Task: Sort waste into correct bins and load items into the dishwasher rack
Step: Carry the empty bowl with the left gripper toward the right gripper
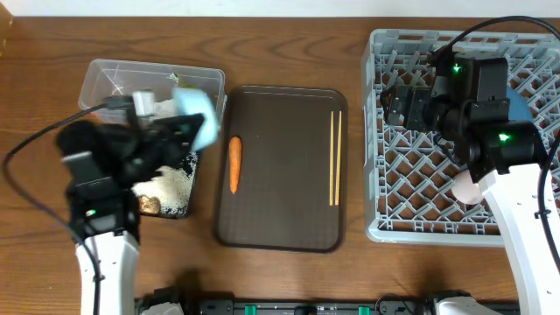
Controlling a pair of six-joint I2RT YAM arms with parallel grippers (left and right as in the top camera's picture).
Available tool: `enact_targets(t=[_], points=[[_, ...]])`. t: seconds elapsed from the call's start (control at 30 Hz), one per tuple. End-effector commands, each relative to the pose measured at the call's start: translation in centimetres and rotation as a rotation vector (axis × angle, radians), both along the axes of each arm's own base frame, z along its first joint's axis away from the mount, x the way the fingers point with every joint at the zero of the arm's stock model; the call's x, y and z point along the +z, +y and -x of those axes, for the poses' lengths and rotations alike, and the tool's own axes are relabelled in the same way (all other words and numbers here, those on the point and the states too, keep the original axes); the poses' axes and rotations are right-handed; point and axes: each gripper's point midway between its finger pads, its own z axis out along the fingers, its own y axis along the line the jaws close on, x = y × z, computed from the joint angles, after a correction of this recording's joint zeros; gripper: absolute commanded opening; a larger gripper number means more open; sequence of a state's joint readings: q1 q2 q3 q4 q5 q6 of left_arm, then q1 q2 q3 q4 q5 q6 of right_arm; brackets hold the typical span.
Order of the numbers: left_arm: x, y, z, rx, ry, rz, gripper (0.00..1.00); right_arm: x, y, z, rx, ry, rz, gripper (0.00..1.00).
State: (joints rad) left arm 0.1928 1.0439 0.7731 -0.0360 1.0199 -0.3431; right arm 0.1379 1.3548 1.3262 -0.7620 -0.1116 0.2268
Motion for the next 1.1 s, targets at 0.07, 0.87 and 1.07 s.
enact_targets(t=[0.07, 0.87, 1.07], points=[[-2.6, -4.2, -1.0, -0.038, 0.078, -0.056, 0.06, 0.2, -0.2, 0.0, -0.01, -0.005, 0.002, 0.99], [3.4, -25.9, -6.5, -0.503, 0.057, 0.422, 0.06, 3.2, -8.8, 1.7, -0.245, -0.07, 0.008, 0.99], [0.0, -30.5, -7.6, -0.55, 0.21, 0.456, 0.06, 3.1, -8.9, 1.8, -0.246, -0.066, 0.009, 0.99]])
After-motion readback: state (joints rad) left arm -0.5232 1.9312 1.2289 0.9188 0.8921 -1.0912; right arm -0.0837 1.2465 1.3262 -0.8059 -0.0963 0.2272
